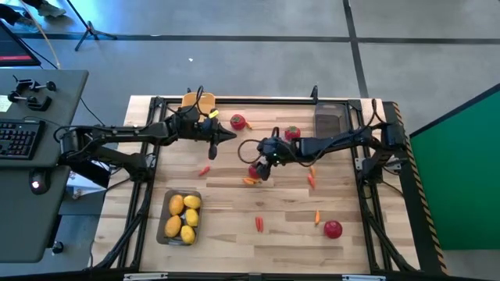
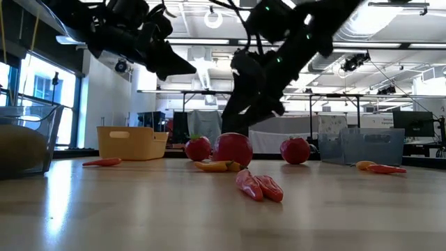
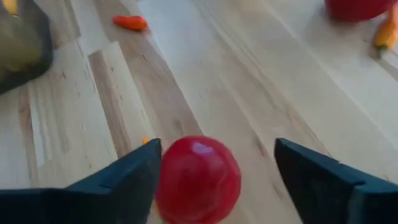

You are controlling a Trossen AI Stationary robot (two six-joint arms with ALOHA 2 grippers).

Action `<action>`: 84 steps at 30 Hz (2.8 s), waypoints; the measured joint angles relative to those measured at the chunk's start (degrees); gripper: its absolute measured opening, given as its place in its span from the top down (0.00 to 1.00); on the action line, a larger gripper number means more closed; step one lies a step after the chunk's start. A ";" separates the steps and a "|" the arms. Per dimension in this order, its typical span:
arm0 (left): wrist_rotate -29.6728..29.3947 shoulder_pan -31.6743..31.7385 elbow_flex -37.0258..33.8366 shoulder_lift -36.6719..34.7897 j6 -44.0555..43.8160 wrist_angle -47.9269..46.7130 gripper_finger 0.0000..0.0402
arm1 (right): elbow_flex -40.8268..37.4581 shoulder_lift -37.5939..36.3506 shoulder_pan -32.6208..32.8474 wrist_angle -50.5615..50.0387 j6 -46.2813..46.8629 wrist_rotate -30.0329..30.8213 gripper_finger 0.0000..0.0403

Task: Sort produce into baskets
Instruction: Put the tomato into the top gray bin

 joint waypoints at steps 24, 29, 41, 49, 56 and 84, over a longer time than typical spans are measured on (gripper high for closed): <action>0.07 0.15 0.02 0.00 1.39 -4.03 1.00 | 18.02 12.67 0.24 -25.19 4.19 -2.70 0.15; 0.07 0.15 0.02 0.00 0.87 -4.03 1.00 | 18.20 13.72 0.09 -25.67 1.81 -4.07 0.16; 0.04 0.15 0.03 0.18 -0.17 -3.86 1.00 | 20.44 13.34 -3.32 -31.38 -0.10 -9.10 0.42; 1.04 0.15 0.09 4.70 -0.51 0.21 1.00 | 26.03 7.54 -10.71 -43.69 -5.96 -8.56 0.42; 1.17 0.42 0.09 6.25 -0.17 4.13 1.00 | 23.75 -2.93 -22.02 -50.73 -9.58 -3.98 0.42; 2.03 2.47 0.07 6.14 -2.03 6.70 1.00 | -1.82 -12.22 -50.69 -37.26 -6.07 1.60 0.43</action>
